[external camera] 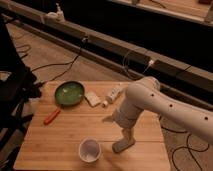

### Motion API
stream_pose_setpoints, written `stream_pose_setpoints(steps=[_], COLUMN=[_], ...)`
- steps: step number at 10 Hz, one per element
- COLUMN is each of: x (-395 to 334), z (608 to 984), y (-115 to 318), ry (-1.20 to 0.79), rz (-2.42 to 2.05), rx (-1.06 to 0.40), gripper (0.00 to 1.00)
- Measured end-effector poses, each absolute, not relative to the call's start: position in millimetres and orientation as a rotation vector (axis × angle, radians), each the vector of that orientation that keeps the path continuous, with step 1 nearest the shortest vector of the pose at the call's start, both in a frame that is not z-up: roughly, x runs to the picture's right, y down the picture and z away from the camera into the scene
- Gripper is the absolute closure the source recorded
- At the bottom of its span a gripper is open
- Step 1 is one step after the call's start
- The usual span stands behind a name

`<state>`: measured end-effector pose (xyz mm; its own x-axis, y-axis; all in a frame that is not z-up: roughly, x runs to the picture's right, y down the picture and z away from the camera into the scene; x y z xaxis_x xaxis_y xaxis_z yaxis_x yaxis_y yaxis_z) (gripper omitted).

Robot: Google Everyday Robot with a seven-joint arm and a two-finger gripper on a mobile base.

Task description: Place the ceramic cup in the ceramic bowl

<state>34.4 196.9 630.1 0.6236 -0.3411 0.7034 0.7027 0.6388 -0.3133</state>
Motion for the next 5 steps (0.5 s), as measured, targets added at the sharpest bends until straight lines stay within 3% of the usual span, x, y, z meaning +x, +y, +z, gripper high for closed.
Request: stream_pose_setpoints(steps=[5], x=[-20.2], z=[594.8], y=[255.0], ry=[-0.805], rz=[-0.846], rx=[-0.677], gripper=[0.2])
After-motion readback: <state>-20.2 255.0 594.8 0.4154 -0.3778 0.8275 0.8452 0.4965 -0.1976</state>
